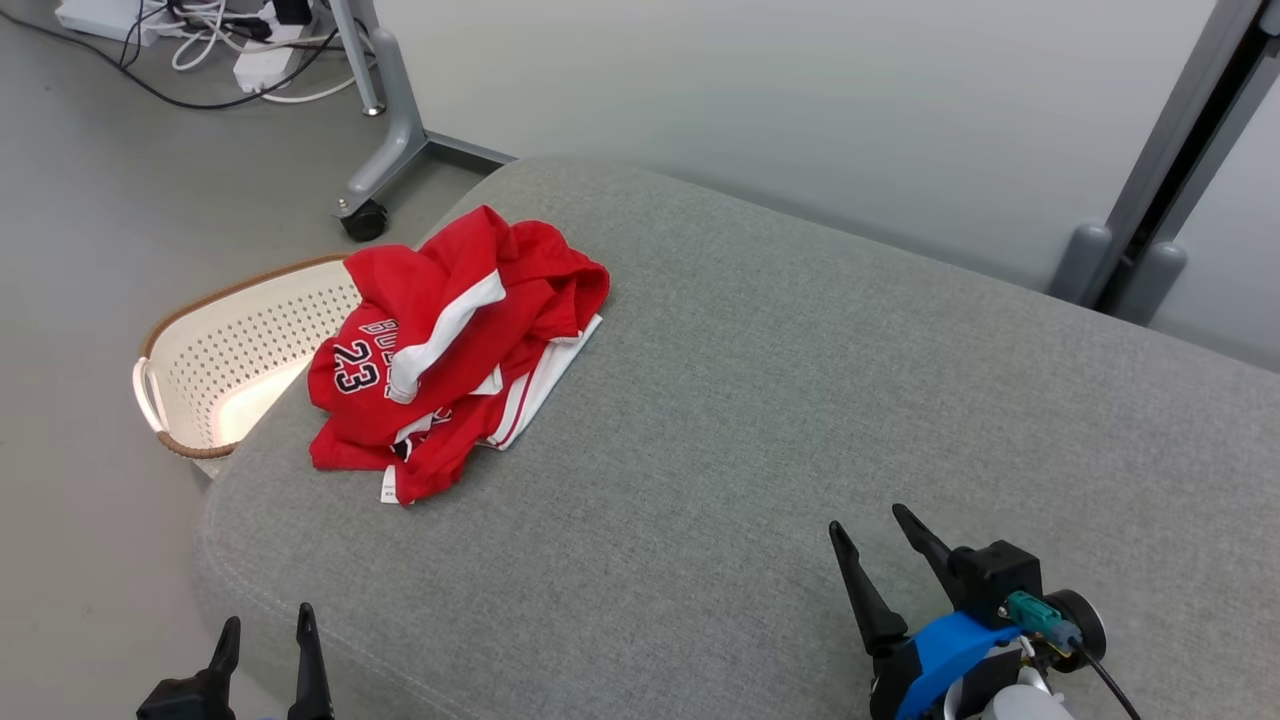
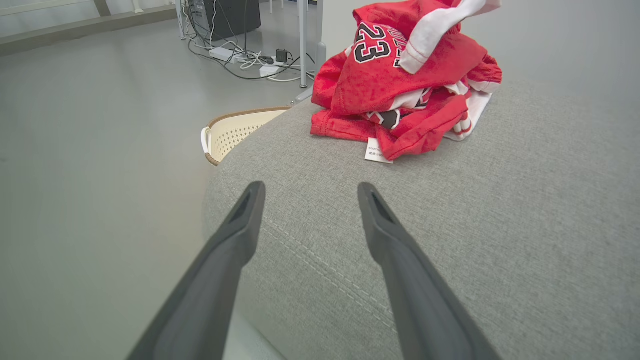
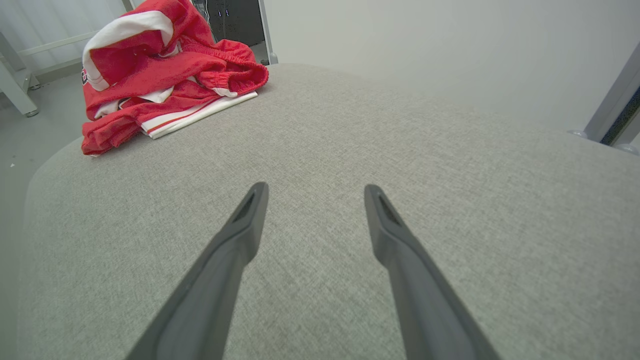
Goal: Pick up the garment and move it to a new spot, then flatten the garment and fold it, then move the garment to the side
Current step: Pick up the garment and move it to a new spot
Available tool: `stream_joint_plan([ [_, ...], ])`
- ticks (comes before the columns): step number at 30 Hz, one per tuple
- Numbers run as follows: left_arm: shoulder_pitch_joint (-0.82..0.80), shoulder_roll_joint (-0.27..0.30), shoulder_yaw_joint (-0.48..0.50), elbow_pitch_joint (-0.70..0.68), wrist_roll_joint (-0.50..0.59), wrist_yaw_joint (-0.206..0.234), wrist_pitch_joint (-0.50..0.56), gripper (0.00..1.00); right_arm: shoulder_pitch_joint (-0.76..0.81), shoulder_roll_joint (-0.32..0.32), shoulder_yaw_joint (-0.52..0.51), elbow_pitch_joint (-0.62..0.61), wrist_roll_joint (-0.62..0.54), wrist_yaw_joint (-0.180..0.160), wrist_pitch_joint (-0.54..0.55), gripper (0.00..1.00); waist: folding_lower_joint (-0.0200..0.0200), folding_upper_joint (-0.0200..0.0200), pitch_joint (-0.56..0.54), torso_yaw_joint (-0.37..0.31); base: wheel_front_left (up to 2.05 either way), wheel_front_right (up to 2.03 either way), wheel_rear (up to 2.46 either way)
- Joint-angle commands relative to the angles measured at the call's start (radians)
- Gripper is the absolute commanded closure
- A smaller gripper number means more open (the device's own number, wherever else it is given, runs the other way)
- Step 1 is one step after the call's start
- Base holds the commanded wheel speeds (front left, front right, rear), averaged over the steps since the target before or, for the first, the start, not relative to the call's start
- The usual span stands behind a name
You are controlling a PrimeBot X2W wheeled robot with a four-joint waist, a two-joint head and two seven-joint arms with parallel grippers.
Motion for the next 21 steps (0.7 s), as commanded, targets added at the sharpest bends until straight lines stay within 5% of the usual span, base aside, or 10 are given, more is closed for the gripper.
stream_joint_plan([
  [1,0.003,-0.001,0.006,-0.007,-0.004,0.001,-0.004,0.0,-0.01,-0.004,0.001,0.002,0.006,0.0,-0.004,0.0,0.0,0.0,0.008,0.007,0.0,0.0,0.0],
  [11,-0.118,0.02,0.009,0.002,-0.087,-0.007,-0.004,0.0,-0.035,-0.004,0.001,0.016,-0.029,0.0,-0.004,0.0,0.0,0.0,0.07,-0.052,0.0,0.0,0.0],
  [21,-0.354,0.216,-0.124,0.016,-0.223,-0.008,-0.004,0.0,-0.077,-0.013,-0.007,0.016,-0.071,0.0,-0.004,0.0,0.0,0.0,0.187,-0.116,0.0,0.0,0.0],
])
